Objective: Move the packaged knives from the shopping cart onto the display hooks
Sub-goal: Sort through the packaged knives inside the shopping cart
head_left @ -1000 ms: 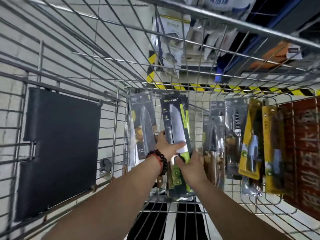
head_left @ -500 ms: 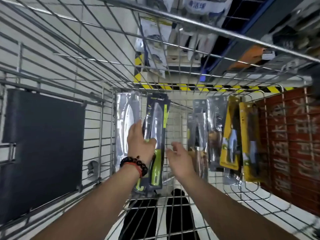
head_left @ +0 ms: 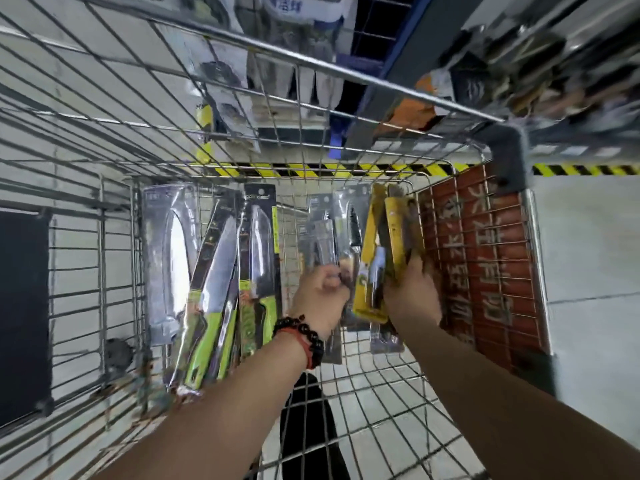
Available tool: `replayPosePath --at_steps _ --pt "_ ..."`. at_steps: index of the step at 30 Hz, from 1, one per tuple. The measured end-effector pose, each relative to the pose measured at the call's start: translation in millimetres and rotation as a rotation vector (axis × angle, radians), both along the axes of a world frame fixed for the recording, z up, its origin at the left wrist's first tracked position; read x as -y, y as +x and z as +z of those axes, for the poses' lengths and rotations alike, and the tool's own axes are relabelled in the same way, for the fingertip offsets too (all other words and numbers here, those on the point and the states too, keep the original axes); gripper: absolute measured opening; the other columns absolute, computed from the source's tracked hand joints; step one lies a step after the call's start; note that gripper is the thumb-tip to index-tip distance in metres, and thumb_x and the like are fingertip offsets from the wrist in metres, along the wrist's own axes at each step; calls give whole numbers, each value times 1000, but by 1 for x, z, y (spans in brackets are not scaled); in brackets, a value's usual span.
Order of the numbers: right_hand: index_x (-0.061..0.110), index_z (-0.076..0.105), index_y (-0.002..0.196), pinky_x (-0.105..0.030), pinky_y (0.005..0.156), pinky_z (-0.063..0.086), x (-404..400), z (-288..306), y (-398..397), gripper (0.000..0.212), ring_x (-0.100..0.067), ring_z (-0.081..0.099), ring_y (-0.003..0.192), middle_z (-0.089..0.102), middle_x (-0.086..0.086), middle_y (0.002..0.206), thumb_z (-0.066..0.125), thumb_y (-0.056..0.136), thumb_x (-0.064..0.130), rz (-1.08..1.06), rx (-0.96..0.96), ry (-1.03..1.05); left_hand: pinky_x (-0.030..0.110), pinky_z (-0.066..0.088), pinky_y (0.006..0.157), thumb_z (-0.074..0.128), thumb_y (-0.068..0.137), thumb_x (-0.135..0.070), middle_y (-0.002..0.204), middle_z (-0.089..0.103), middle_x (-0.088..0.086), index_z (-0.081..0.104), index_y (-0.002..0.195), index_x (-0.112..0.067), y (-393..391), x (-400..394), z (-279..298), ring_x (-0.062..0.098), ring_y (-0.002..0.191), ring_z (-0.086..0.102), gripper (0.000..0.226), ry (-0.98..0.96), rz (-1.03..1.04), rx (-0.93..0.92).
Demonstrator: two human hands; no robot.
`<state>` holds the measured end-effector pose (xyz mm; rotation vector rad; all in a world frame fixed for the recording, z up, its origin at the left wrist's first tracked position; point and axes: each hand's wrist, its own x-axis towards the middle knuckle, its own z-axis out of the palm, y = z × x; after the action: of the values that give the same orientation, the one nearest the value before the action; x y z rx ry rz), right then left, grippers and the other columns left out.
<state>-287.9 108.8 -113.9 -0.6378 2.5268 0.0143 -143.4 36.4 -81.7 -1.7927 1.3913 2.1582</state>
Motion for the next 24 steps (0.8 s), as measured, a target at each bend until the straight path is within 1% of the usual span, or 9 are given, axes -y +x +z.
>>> replayPosePath --at_steps 4,7,10,13,17,19,21,22,24 --pt "34 32 140 -37 73 47 -6 -3 -10 65 -34 58 104 55 -9 126 55 81 20 34 0 -63 15 41 68 56 92 -20 104 59 -17 56 120 -30 -16 -4 -2 -6 85 53 30 31 -4 -29" --pt "33 42 138 -36 72 53 -8 7 -19 57 -31 62 90 65 -9 107 50 84 18 37 6 -193 34 47 98 59 91 -27 124 60 -5 53 131 -25 -30 -2 -2 12 109 58 40 65 33 -71" --pt "34 45 139 -35 72 51 -10 31 -13 54 -26 59 96 57 -5 116 53 88 19 89 -43 -242 42 39 108 63 85 -48 134 55 -6 48 138 -26 -47 -2 2 14 121 52 60 191 37 -207" --pt "26 51 134 -36 77 52 -5 53 18 52 -21 54 105 52 -2 120 61 83 24 245 33 -344 44 41 106 71 62 -71 131 60 -3 48 137 -26 -61 -6 5 18 120 56 91 380 138 -296" --pt "26 52 137 -26 98 45 0 59 40 58 -8 49 119 50 6 132 57 79 25 211 502 -411 35 55 87 70 83 -28 94 72 8 63 112 -5 -45 17 -10 27 91 68 38 321 370 -151" --pt "27 62 125 -21 83 52 2 58 39 42 -9 61 99 59 5 116 55 84 20 21 622 -497 36 55 87 70 83 -26 92 75 5 59 118 -5 -23 30 -17 21 89 71 42 304 384 -96" --pt "29 64 111 -22 67 53 3 43 33 25 -9 62 78 62 7 94 57 89 19 -202 509 -451 26 57 76 70 85 -27 84 77 1 55 118 -6 -5 41 -19 11 80 72 42 322 404 -146" --pt "27 61 113 -29 70 54 4 33 29 26 -12 62 79 61 6 93 58 87 26 -247 393 -353 30 56 81 74 80 -32 96 75 2 54 120 -8 3 45 -19 12 89 71 51 330 410 -154" --pt "26 49 123 -40 85 52 5 16 23 48 -24 58 99 58 -2 111 60 80 44 -258 252 -131 46 39 104 82 64 -49 128 58 -3 50 130 -15 13 51 -22 16 119 52 81 313 408 -105"
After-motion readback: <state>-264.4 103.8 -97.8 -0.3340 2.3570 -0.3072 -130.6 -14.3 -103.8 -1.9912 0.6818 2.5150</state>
